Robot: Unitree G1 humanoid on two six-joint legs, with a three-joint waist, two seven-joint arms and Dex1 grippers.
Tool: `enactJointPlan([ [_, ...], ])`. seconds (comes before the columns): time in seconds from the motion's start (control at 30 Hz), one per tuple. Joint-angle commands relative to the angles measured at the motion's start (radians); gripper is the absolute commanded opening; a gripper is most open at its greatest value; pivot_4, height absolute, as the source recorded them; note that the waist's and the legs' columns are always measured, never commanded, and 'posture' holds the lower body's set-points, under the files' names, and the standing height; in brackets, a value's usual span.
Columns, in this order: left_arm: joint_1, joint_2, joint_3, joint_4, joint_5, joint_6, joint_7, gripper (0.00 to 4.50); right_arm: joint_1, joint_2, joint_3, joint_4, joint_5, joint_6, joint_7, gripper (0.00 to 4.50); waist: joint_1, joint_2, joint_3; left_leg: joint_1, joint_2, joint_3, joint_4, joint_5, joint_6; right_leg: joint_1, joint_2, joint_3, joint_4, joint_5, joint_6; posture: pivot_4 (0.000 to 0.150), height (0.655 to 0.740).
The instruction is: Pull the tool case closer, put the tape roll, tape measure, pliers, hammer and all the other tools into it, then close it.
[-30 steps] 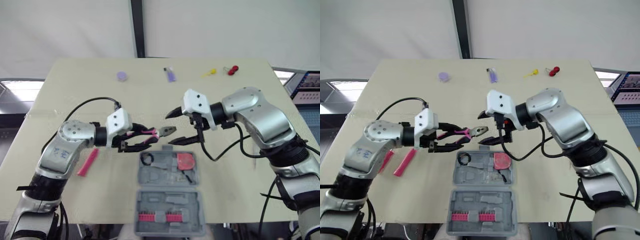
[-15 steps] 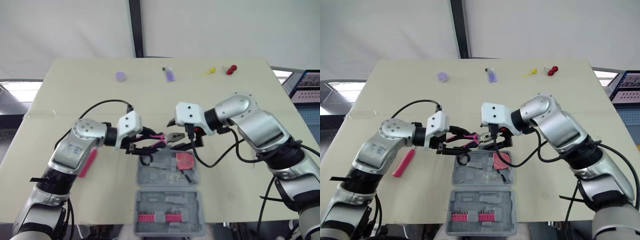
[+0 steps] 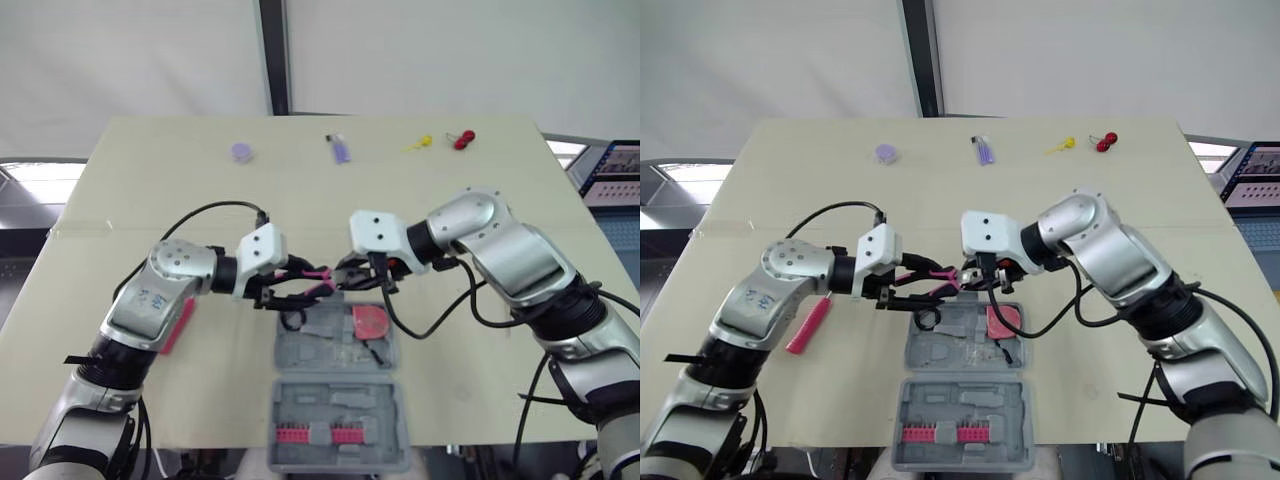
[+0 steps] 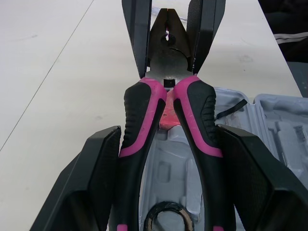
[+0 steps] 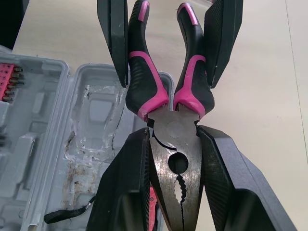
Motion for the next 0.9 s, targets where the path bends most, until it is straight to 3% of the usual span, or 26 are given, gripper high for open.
enactJointPlan([
  [0.03,0.037,0.010,0.062,-0.071,-0.036,-0.064,-0.009,4.02,0.039,-0.006,-0.062,-0.063,0.011,-0.051,-0.014,0.97,0.000,0.000,0.000,0.000,0.000,0.000,0.000,0.000,0.000,0.000,0.000,0.000,0.000,0.000,0.000,0.150,0.7400],
  [0.07,0.066,0.019,0.084,-0.081,-0.041,-0.087,-0.012,4.47,0.062,-0.013,-0.077,-0.081,0.015,-0.056,-0.020,0.97,0.000,0.000,0.000,0.000,0.000,0.000,0.000,0.000,0.000,0.000,0.000,0.000,0.000,0.000,0.000,0.150,0.7400],
  [0.2,0.237,0.042,0.229,-0.158,-0.143,-0.151,-0.047,4.50,0.161,-0.039,-0.125,-0.146,0.010,-0.094,-0.054,0.97,-0.004,0.000,0.000,0.000,0.000,0.000,0.000,0.000,0.000,-0.001,0.000,0.000,0.000,0.000,0.000,0.150,0.7400],
  [0.47,0.727,0.066,0.459,-0.220,-0.176,-0.413,-0.135,4.50,0.408,-0.077,-0.165,-0.290,-0.032,-0.165,-0.144,0.97,0.004,0.000,0.000,0.001,0.001,0.004,-0.001,0.000,0.000,-0.002,0.000,0.002,0.000,0.000,0.000,0.150,0.7400],
  [0.9,0.975,-0.056,0.487,-0.204,-0.131,-0.576,-0.017,4.50,0.508,-0.099,-0.109,-0.301,-0.130,-0.180,-0.162,0.97,0.018,-0.001,0.000,0.003,0.001,0.008,0.001,-0.001,0.001,-0.002,0.000,0.008,-0.001,0.000,-0.001,0.150,0.7400],
])
